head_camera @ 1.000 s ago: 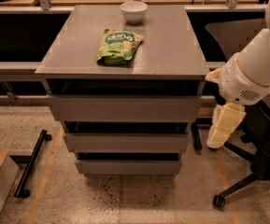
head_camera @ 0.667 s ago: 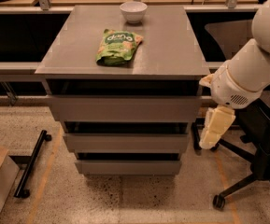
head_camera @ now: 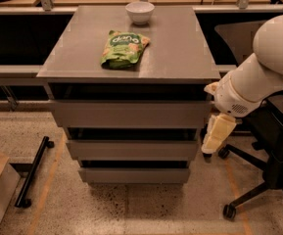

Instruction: Open top drawer

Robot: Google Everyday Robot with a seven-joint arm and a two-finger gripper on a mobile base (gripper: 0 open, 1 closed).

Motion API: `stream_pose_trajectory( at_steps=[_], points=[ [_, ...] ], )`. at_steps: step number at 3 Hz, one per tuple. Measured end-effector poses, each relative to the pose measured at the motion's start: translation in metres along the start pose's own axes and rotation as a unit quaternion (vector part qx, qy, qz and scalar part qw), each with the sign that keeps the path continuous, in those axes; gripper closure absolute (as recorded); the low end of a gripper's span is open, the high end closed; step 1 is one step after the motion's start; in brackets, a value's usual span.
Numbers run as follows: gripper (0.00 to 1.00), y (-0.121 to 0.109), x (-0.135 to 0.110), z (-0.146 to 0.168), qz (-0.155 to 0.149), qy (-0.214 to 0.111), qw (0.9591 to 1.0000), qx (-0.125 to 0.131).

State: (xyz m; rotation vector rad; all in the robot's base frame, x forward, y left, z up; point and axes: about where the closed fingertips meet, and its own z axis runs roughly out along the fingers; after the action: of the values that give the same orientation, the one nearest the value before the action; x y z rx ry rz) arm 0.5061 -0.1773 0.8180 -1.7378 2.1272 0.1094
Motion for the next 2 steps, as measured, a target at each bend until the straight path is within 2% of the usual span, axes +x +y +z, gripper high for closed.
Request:
stream_pose_trajectory(
  at_steps=[2],
  points=[
    [0.0,-0.036,-0.002,0.045,0.001,-0.025,0.9997,-0.004]
  ],
)
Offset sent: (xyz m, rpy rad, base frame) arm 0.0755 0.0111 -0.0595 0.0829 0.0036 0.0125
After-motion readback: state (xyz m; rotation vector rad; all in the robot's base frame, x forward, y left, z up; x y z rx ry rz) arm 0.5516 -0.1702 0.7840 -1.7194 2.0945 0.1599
